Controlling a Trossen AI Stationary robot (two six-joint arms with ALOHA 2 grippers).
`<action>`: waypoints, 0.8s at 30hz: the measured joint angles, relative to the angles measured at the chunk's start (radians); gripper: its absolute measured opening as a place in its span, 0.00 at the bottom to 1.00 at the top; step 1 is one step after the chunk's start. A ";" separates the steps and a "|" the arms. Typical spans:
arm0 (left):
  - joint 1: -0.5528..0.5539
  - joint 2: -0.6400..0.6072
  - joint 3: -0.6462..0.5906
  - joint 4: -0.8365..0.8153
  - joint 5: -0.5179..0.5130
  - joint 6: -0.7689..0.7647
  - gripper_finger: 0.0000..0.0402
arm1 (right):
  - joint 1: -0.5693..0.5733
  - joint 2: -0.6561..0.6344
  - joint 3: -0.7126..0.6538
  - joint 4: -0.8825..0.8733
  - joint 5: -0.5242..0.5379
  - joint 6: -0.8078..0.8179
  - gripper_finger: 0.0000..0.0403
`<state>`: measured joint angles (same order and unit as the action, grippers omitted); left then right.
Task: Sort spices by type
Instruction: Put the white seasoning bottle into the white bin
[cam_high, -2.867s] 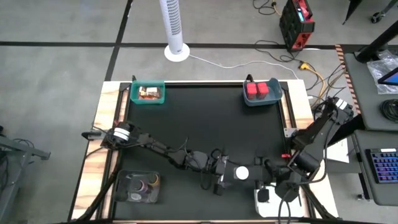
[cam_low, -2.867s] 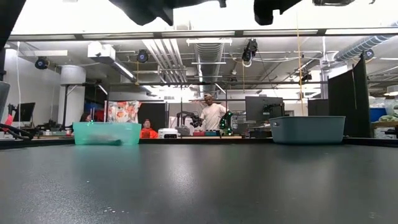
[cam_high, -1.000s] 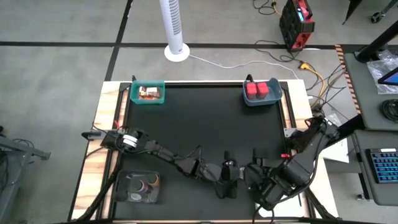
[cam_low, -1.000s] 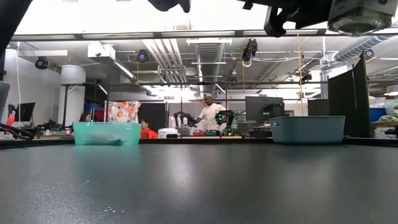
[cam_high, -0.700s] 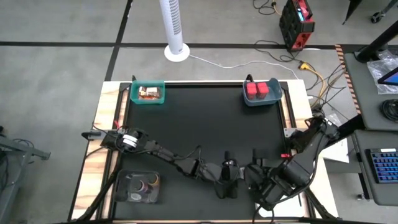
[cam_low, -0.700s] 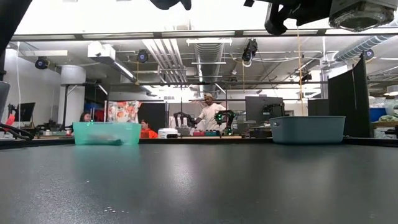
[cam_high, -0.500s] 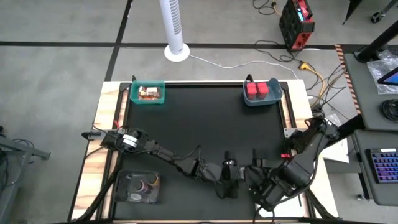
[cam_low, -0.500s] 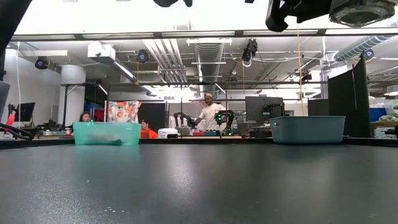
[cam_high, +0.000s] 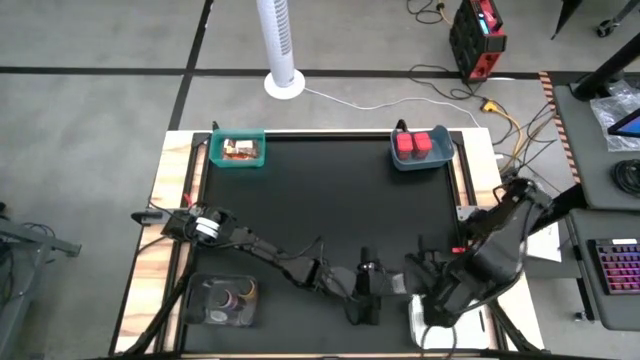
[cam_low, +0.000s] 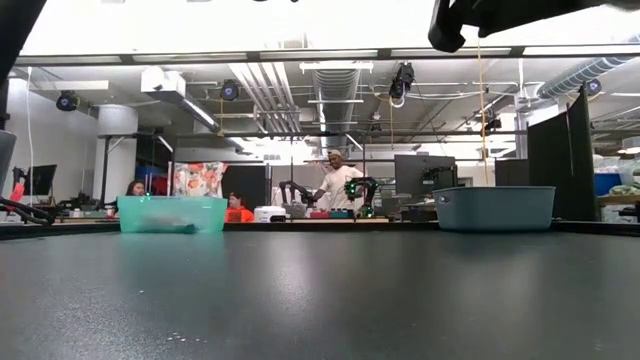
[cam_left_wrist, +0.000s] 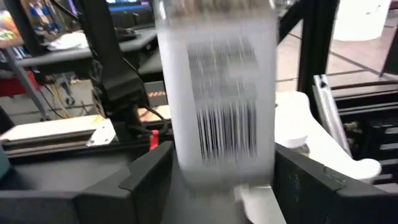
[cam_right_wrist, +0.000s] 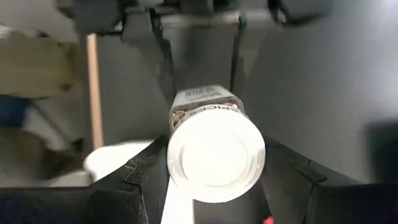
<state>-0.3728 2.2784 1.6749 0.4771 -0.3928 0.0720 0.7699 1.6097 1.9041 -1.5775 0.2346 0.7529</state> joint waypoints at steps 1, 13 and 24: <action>-0.002 0.000 0.000 -0.003 0.002 -0.009 0.58 | 0.008 -0.020 -0.003 0.001 -0.020 0.029 0.49; -0.054 -0.050 0.000 -0.032 -0.129 0.045 0.58 | 0.341 -0.279 -0.289 0.001 -0.164 0.577 0.49; -0.102 -0.140 0.000 -0.049 -0.246 0.163 0.58 | 0.510 -0.273 -0.490 0.098 -0.157 0.710 0.49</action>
<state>-0.4746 2.1382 1.6745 0.4284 -0.6387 0.2346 1.2798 1.3369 1.4138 -1.4798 0.0776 1.4625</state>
